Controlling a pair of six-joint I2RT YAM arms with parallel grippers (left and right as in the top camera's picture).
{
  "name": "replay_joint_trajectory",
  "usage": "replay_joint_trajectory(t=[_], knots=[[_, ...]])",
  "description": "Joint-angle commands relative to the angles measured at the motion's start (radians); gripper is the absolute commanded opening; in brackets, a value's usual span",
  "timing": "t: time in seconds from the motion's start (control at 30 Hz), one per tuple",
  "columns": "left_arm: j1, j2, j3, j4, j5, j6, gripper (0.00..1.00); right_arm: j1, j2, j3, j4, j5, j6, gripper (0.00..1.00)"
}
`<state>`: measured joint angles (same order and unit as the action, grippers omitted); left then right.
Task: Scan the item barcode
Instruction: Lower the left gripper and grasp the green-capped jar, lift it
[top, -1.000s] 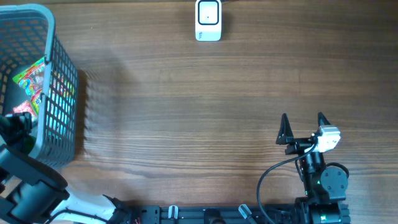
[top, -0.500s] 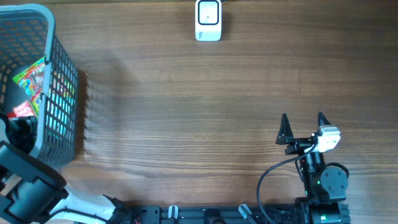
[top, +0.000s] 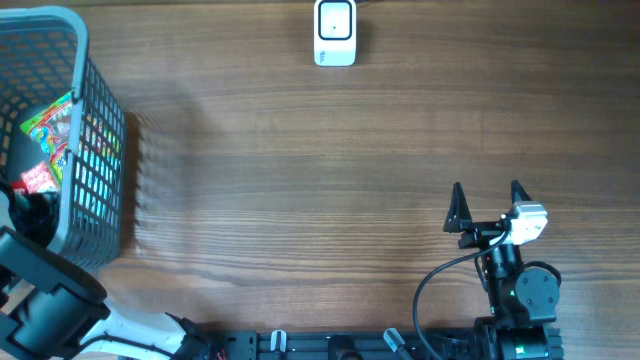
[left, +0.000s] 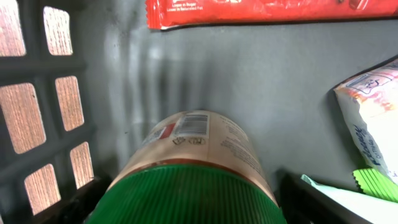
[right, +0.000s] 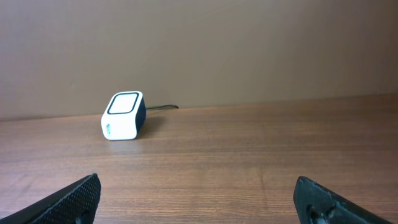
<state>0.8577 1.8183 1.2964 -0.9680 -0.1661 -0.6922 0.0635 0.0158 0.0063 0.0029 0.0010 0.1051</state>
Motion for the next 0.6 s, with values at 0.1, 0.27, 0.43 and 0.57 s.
replay_joint_trajectory(t=[0.1,0.27,0.43,0.57], knots=[[0.005,0.018,-0.01,0.011,-0.03,0.008,1.0,0.001,-0.005,-0.001,0.003,-0.008,0.009,1.0],[0.004,0.019,-0.03,0.027,-0.027,0.007,1.0,0.001,-0.005,-0.001,0.003,-0.008,0.009,1.0],[0.004,0.019,-0.04,0.032,-0.026,0.008,1.0,0.001,-0.005,-0.001,0.003,-0.008,0.01,1.0],[0.004,0.02,-0.041,0.026,-0.026,0.008,1.0,0.001,-0.005,-0.001,0.003,-0.008,0.009,1.0]])
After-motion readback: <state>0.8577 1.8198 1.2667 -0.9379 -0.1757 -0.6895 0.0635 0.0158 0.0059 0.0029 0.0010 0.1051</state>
